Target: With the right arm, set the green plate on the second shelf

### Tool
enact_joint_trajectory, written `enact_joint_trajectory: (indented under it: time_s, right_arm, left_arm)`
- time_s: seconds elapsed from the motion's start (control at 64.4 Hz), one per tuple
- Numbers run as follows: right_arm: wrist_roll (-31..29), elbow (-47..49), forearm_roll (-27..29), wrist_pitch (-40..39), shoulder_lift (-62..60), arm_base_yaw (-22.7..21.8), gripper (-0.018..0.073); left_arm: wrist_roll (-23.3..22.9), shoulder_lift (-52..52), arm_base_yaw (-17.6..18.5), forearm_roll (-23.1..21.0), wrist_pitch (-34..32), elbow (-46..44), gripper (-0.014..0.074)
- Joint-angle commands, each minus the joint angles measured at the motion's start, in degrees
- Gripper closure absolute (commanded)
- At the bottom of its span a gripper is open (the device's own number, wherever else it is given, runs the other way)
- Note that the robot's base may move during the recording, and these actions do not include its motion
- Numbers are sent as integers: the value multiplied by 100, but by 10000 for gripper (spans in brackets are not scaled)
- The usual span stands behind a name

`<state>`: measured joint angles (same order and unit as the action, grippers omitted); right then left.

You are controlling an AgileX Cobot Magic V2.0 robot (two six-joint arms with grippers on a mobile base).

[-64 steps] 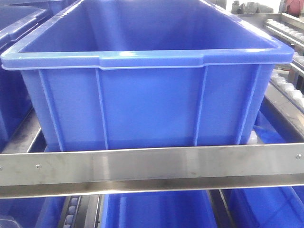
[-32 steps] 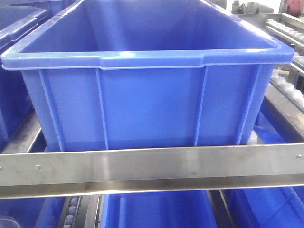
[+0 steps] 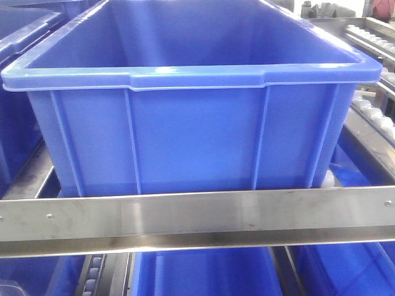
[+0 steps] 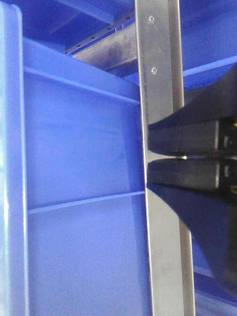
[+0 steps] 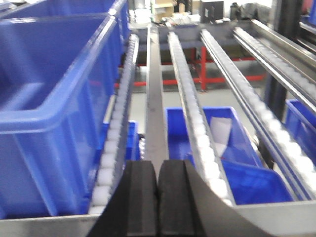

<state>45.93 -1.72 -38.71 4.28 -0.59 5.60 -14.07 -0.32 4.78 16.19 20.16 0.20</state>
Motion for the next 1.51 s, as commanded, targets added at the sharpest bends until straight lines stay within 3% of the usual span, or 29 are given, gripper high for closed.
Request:
enact_joint_trajectory:
  time_s: [0.0, 0.559, 0.637, 0.854, 0.978, 1.491]
  right_arm:
    - [-30, 22, -202, -284, -110, -32, 506]
    - [-40, 22, -171, -344, -103, -32, 506]
    - [-356, 22, 161, -324, -103, -32, 506]
    - [-2912, 22, 2748, -98, -103, -32, 506]
    - [-3862, 22, 3572, -77, -103, -32, 506]
    - [-4033, 22, 3839, -49, -103, -32, 506]
  left_arm:
    - [-26, -130, 45, 9, -331, 237, 472]
    - [-26, -130, 45, 9, -331, 237, 472]
    - [-26, -130, 45, 9, -331, 237, 472]
    - [-26, -130, 45, 9, -331, 237, 472]
    - [-26, -130, 45, 9, -331, 237, 472]
    - [-26, -130, 45, 9, -331, 237, 472]
